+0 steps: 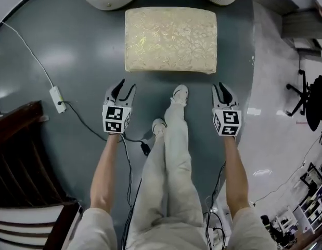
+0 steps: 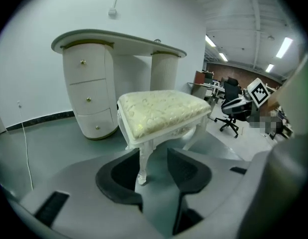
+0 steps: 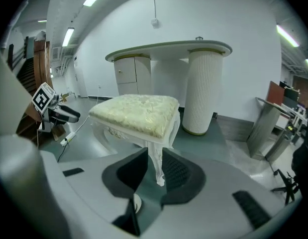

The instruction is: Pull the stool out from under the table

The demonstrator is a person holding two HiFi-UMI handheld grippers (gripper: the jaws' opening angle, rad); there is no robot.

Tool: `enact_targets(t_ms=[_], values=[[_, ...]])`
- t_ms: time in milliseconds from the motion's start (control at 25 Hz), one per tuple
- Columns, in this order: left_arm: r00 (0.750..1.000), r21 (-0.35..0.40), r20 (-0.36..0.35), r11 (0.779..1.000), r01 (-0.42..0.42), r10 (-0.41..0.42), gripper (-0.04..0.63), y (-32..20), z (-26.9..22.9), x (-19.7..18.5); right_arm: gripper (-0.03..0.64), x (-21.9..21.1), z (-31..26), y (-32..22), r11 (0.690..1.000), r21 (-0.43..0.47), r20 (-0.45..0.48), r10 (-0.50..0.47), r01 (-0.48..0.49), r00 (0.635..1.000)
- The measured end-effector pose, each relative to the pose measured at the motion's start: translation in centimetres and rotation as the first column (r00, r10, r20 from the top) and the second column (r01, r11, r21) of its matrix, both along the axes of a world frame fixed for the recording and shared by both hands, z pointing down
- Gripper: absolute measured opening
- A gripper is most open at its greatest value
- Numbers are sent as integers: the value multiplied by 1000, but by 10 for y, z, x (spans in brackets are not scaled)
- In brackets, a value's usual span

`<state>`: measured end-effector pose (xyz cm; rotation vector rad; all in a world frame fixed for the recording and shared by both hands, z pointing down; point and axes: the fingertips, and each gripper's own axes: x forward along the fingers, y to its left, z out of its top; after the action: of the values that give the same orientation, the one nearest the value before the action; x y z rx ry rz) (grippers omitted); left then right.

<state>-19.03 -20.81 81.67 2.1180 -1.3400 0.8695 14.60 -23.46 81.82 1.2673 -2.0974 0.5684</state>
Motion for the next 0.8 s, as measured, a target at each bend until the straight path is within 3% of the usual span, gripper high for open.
enact_targets(t_ms=[240,360,800], values=[[999,78,-52,997,1,3,62,6,-122,9,2,-10,-115,14,998,58,12,12,-12,1000],[996,102,-87,995,14,-5,27,5,-175,13,-3,-18,-167,17,996,93,-1,-15,15,1000],[986,123,-167,992,-2,23,11,5,-322,63,-4,-9,-320,18,990,142,22,-12,9,1000]])
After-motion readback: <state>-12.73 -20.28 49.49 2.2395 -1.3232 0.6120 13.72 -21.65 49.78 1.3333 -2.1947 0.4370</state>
